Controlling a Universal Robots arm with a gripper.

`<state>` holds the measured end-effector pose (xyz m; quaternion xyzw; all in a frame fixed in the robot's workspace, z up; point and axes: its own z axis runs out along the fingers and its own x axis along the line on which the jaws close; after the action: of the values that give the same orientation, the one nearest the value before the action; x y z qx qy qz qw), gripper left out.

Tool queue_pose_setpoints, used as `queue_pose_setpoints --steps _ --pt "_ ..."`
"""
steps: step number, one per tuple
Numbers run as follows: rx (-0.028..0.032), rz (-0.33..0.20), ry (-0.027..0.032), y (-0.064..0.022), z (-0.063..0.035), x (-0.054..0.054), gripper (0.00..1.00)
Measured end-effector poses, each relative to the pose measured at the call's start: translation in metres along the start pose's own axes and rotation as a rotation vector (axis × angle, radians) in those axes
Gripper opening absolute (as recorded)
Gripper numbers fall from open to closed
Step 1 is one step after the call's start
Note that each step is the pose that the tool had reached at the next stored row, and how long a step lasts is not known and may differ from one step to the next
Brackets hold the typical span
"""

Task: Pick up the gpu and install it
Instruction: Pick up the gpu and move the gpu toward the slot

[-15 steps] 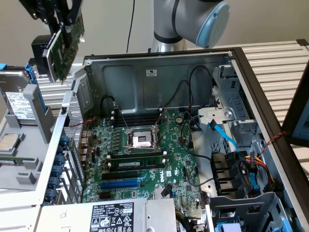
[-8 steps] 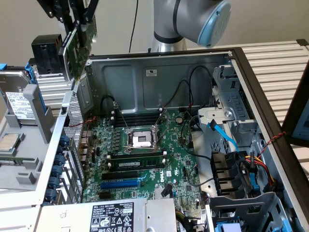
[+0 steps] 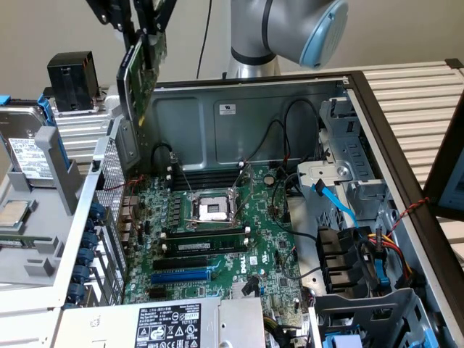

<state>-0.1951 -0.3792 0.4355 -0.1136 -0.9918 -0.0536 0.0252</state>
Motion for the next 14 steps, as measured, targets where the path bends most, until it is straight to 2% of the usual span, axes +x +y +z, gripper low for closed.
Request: queue_pose_setpoints --steps 7,14 --pt "0.001 0.0 -0.0001 0.0011 0.0 -0.003 0.28" --pt "0.0016 -0.005 0.0017 0.0078 -0.0013 -0.032 0.28"
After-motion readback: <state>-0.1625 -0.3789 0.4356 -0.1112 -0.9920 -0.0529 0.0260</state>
